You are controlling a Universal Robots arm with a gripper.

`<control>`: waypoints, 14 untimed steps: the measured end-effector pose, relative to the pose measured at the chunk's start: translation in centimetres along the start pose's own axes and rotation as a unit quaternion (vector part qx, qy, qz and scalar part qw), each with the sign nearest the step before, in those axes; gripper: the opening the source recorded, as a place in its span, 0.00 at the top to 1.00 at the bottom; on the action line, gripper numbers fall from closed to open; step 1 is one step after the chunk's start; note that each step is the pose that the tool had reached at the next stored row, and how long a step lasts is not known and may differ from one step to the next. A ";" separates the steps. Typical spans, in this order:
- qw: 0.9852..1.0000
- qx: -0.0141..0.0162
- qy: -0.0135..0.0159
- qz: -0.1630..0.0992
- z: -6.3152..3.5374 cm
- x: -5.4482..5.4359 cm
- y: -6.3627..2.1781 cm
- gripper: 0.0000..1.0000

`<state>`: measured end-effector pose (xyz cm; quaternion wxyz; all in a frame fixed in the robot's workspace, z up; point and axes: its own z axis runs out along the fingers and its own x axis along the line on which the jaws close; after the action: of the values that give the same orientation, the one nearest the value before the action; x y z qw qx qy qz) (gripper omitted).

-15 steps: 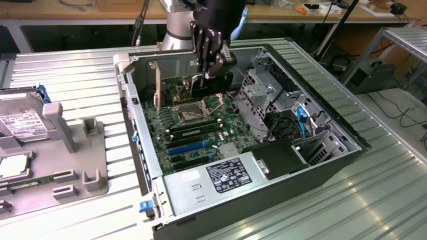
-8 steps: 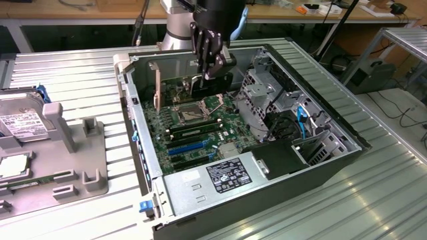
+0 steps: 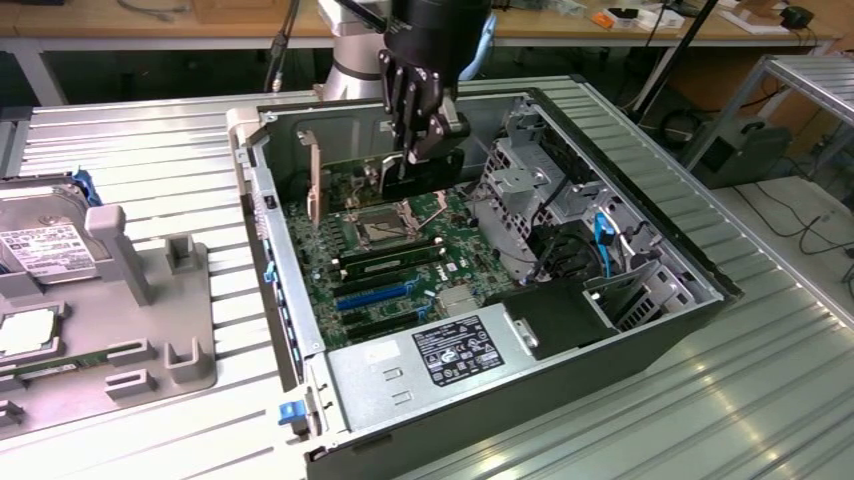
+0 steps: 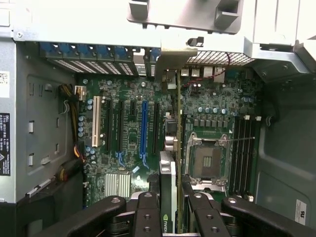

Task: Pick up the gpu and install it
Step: 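Insert the gpu into the slot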

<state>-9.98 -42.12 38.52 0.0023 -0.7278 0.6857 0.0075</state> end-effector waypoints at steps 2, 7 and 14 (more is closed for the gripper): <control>1.000 0.000 0.000 0.000 0.09 0.0 0.02 0.73; 1.000 0.000 0.000 0.000 0.37 0.0 0.06 0.73; 1.000 0.001 0.000 0.000 0.78 0.0 0.05 0.73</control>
<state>-10.04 -42.12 37.74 0.0027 -0.7278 0.6857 0.0071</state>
